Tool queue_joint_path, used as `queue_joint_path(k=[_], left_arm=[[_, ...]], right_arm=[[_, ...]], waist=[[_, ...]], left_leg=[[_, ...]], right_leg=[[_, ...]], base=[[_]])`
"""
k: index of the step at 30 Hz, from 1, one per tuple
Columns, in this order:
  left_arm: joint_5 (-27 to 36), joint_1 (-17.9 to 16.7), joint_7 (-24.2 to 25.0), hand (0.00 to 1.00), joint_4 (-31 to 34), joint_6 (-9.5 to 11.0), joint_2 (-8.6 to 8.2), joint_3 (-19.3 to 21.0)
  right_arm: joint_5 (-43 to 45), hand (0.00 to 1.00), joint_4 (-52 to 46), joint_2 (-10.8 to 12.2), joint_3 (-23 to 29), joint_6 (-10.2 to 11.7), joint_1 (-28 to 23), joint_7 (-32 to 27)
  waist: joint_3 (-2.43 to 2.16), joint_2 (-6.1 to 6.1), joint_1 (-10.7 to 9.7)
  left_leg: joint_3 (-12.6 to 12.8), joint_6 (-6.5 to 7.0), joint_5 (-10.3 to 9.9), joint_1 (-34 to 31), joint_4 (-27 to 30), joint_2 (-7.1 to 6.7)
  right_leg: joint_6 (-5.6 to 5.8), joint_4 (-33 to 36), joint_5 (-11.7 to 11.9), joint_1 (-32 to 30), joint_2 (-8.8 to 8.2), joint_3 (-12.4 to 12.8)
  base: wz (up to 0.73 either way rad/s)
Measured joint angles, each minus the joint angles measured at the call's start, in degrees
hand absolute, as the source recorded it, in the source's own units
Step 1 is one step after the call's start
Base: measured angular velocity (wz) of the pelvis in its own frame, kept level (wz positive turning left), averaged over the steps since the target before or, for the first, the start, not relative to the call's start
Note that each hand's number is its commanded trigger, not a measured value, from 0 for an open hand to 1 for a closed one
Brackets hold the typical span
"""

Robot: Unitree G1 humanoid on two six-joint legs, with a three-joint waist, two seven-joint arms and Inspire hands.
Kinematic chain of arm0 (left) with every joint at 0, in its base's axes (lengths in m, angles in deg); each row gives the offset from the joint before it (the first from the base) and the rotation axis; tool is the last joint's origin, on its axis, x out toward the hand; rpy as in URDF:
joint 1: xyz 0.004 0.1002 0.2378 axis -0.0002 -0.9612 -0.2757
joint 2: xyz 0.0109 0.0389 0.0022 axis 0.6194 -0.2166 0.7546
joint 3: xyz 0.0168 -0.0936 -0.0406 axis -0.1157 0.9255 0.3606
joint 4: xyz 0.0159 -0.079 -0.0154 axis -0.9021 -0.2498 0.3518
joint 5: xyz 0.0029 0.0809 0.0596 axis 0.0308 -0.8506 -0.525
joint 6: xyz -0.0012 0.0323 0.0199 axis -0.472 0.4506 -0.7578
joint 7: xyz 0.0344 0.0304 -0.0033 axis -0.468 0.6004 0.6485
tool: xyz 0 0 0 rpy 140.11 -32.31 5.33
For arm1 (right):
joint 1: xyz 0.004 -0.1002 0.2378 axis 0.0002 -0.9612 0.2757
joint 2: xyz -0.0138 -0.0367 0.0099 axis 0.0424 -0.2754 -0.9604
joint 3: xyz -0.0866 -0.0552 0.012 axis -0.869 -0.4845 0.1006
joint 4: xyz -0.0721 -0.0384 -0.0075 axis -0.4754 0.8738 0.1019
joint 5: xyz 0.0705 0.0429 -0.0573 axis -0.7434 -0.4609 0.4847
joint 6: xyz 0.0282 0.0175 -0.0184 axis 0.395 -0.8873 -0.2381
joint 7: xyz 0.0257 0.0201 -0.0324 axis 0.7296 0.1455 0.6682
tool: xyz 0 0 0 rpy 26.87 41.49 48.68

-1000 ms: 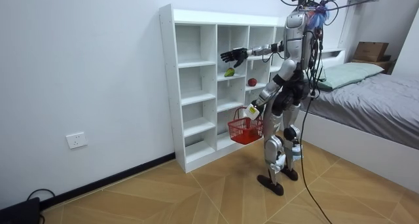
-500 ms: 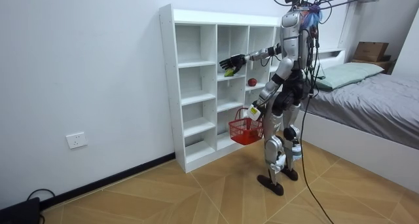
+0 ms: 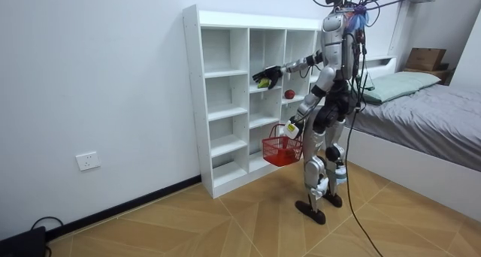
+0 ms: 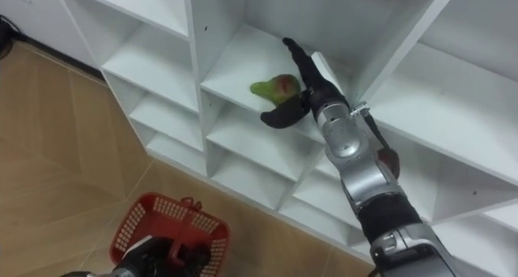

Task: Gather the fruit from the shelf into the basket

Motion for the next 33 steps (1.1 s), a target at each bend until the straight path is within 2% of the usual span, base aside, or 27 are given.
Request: queue_joint_path(k=[15,20,31,33], left_arm=[[0.2,1.3,-0.6,1.0,-1.6,0.7,-0.07,-0.8],[0.2,1.3,-1.6,1.0,-1.8,0.7,-0.17,-0.8],[0.2,1.3,-1.6,1.0,-1.8,0.7,-0.27,-0.8],[0.2,1.3,-1.6,1.0,-1.8,0.7,-0.28,-0.8]], right_arm=[[-0.3,0.0,4.3,-0.1,-1.5,2.3,1.7,-1.4],[-0.3,0.0,4.5,-0.1,-1.6,2.7,1.8,-1.8],[-0.2,0.0,4.5,-0.1,-1.6,2.8,1.8,-1.9],[-0.2,0.09,4.6,0.0,-1.6,2.8,1.8,-1.9]], waist=[[0.28,0.39,-0.1],[0.55,0.8,-0.1],[0.41,1.15,0.0],[0.36,1.24,0.0]], left_leg=[[0.2,0.09,0.1,0.0,-0.1,-0.08],[0.2,0.1,0.1,0.0,0.0,-0.09],[0.2,0.12,0.2,0.0,0.0,-0.08],[0.3,0.12,0.2,0.0,0.0,-0.08]], right_leg=[[0.14,0.0,0.1,-0.1,-0.18,-0.1],[0.15,0.0,0.1,-0.1,-0.2,-0.1],[0.15,0.0,0.1,-0.1,-0.21,-0.1],[0.15,0.0,0.1,-0.1,-0.21,-0.1]], base=[[0.0],[0.0],[0.0],[0.0]])
